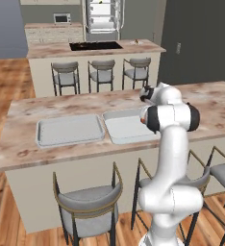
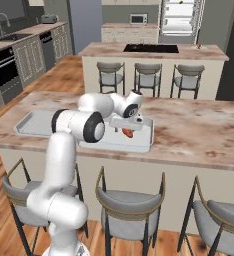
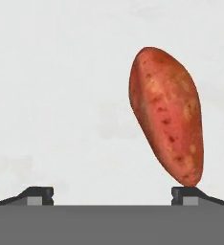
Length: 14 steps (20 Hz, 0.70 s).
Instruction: Place the cold items (pear and sweet potato) from the fridge in one tupperware on the dining counter. Place the warm items (kebab skewer and hot dog) in the stove area in another tupperware.
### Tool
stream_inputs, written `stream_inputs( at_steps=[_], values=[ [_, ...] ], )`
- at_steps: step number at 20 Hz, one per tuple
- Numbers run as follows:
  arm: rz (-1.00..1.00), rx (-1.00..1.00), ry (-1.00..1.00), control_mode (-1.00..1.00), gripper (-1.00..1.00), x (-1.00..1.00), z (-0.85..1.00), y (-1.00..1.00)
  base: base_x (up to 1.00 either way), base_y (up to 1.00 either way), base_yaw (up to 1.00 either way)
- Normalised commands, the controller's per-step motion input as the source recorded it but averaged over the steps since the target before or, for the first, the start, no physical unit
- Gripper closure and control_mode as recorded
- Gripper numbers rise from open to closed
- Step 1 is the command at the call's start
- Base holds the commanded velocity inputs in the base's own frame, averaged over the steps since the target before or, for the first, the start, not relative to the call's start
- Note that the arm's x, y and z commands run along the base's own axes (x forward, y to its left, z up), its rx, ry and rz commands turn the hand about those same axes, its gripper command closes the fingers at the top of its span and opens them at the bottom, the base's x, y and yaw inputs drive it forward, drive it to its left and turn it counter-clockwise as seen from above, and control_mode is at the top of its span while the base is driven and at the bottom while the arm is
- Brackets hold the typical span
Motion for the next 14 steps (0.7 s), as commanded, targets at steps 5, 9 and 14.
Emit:
stream_inputs(
  at_steps=[5, 9, 14],
  values=[
    [-0.17, -0.01, -0.08, -1.00, -1.00, -0.48, 0.53, 0.18, 0.00, 0.00, 0.00],
    [-0.23, -0.04, 0.00, -1.00, -1.00, -0.52, 0.58, 0.05, 0.00, 0.00, 0.00],
    [-0.25, -0.02, 0.00, -1.00, -1.00, -0.62, 0.51, 0.00, 0.00, 0.00, 0.00]
  ],
)
